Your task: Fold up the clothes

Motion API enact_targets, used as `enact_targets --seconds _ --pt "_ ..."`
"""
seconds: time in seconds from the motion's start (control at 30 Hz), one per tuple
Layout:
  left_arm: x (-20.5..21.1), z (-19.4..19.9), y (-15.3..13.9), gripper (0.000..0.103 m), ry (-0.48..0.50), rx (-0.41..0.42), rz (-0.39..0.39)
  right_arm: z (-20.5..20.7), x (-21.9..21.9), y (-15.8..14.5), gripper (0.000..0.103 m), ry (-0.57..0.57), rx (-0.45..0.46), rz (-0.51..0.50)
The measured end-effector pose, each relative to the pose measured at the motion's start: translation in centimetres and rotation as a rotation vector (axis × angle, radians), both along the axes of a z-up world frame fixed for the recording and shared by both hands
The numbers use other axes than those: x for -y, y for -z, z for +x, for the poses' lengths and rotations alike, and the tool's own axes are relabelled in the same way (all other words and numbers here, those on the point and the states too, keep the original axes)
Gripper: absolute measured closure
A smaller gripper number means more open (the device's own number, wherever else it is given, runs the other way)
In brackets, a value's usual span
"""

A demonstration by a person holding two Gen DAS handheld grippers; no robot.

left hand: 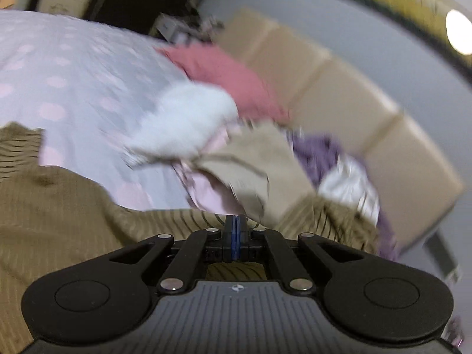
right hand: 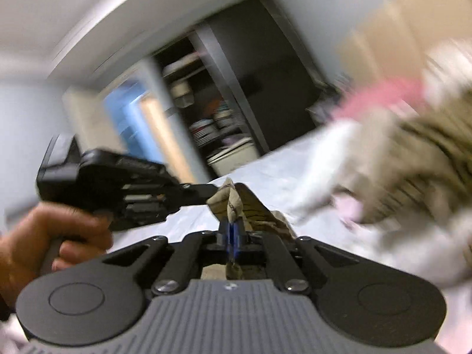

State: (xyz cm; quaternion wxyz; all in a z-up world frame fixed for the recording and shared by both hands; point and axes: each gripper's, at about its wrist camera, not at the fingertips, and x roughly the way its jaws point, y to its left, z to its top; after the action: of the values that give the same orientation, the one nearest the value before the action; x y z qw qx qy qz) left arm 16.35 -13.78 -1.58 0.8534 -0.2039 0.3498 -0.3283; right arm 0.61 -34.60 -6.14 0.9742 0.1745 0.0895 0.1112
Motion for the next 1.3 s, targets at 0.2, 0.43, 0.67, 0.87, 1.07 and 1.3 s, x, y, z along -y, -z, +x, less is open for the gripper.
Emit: enact_targets --seconds 0.2,0.43,0.67,0.87,1.07,1.3 --pt "-9.5 -3.1 4.5 0.102 -0.166 -0.102 0.032 1.6 -9.4 1.7 0.094 -0.242 -0.159 -0.253" --pt "-10.7 -4.0 8.2 0.081 -0.145 -0.095 0.345 0.6 -11.6 6.0 0.063 -0.28 -0.359 -0.274" --pt "-3.1 -4.2 6.2 0.051 0.151 0.221 0.597 0.5 -7.1 5.7 0.058 0.018 -0.46 -0.05" --pt "2.7 -4.1 8.7 0.051 0.364 0.393 0.862 2.2 -7.0 6.5 0.063 0.001 -0.513 -0.02" --pt "5.3 -3.7 10.8 0.055 0.476 0.464 0.985 2.5 -6.7 7.9 0.07 0.012 -0.57 0.024" --pt "2.1 -1.9 10.0 0.099 0.386 0.343 0.814 3.3 -7.0 8.8 0.078 -0.034 -0.579 0.111"
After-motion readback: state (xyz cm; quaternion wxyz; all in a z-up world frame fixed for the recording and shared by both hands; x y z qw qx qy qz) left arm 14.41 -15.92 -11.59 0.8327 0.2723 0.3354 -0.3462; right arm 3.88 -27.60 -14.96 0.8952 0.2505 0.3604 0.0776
